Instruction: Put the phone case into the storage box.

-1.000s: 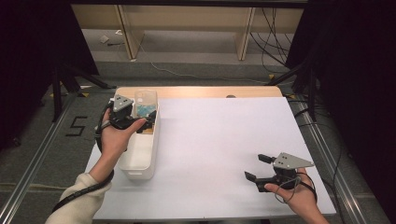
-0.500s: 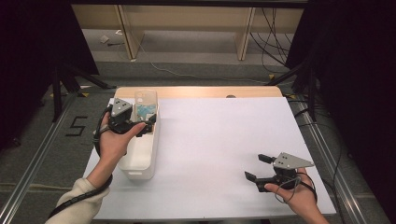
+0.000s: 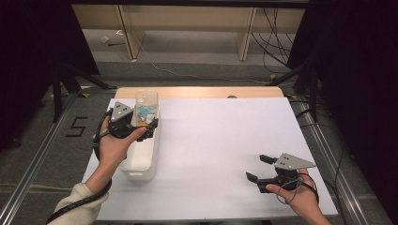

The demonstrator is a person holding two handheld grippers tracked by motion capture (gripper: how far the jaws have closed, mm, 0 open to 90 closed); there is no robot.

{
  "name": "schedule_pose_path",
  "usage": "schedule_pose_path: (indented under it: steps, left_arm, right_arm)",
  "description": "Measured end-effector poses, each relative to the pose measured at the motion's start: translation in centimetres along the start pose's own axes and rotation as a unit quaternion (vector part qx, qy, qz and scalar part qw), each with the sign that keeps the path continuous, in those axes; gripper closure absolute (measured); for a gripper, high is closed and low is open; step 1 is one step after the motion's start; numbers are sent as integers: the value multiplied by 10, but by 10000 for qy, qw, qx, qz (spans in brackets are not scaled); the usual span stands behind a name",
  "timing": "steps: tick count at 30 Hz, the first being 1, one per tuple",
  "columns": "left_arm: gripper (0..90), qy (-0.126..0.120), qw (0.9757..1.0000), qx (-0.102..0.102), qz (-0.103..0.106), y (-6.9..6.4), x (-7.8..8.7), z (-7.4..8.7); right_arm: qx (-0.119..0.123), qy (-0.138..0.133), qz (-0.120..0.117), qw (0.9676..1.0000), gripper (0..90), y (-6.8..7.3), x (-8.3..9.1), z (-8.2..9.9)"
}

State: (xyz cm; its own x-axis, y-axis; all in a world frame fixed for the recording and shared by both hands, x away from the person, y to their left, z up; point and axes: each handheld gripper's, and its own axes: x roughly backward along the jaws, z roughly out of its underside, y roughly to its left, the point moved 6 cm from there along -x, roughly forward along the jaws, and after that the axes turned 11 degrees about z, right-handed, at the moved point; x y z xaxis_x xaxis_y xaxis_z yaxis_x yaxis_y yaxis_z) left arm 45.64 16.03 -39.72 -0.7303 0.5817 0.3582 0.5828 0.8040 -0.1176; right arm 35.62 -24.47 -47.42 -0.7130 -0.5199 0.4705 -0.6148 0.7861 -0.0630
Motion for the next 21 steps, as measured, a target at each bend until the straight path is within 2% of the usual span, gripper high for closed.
schedule_pose_path:
  steps: [4, 19, 21]
  left_arm:
    - [26, -4, 10000, -12, 7, -2, 1, 1]
    - [19, 21, 9996, -118, 238, -14, 6, 9]
    - [18, 14, 9996, -80, 266, -15, 7, 10]
  right_arm:
    - [0, -5, 8, 10000, 174, 0, 0, 0]
    - [-9, -14, 15, 10000, 174, 0, 1, 0]
    - [-5, -4, 14, 10000, 174, -1, 1, 0]
